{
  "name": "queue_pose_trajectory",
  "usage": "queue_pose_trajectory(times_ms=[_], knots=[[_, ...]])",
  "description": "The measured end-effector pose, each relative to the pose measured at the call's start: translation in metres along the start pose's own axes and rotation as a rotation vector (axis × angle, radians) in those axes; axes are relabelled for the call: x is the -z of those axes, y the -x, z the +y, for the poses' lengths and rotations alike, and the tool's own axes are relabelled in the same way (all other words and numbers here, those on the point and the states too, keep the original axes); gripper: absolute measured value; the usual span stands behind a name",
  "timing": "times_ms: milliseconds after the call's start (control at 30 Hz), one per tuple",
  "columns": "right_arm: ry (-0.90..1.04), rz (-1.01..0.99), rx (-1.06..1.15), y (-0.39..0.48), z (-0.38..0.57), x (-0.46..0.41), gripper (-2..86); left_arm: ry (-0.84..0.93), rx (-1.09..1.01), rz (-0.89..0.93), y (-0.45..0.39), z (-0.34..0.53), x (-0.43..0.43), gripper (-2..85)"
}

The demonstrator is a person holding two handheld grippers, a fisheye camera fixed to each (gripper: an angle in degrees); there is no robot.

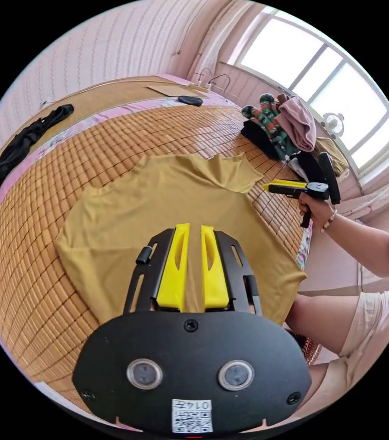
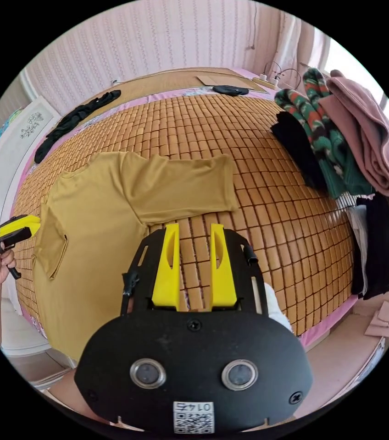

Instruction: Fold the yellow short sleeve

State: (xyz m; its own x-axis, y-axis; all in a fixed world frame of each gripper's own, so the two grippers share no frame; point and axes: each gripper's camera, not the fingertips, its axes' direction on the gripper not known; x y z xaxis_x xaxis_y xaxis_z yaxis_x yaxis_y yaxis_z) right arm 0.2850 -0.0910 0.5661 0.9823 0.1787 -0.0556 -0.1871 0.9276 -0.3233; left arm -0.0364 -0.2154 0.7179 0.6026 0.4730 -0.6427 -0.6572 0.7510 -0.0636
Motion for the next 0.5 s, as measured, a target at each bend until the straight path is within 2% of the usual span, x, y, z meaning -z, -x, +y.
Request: queue_pose_trajectory(times_ms=[67, 300, 500], knots=[[-0.022, -0.030, -0.081, -0.030, -0.003, -0.003, 10.0, -0.009, -0.077, 0.038, -0.024, -0.057, -0.029, 4.9], [-0.015, -0.180, -0.159, -0.077, -0.009, -0.025, 7.7, 0.037, -0.185, 0.081, -0.076, -0.185, -0.113, 5.2], [-0.018, -0.323, -0.178, -0.114, 0.001, -0.031, 2.9, 0.118, -0.323, -0.014, -0.135, -0.252, -0.185, 6.2]])
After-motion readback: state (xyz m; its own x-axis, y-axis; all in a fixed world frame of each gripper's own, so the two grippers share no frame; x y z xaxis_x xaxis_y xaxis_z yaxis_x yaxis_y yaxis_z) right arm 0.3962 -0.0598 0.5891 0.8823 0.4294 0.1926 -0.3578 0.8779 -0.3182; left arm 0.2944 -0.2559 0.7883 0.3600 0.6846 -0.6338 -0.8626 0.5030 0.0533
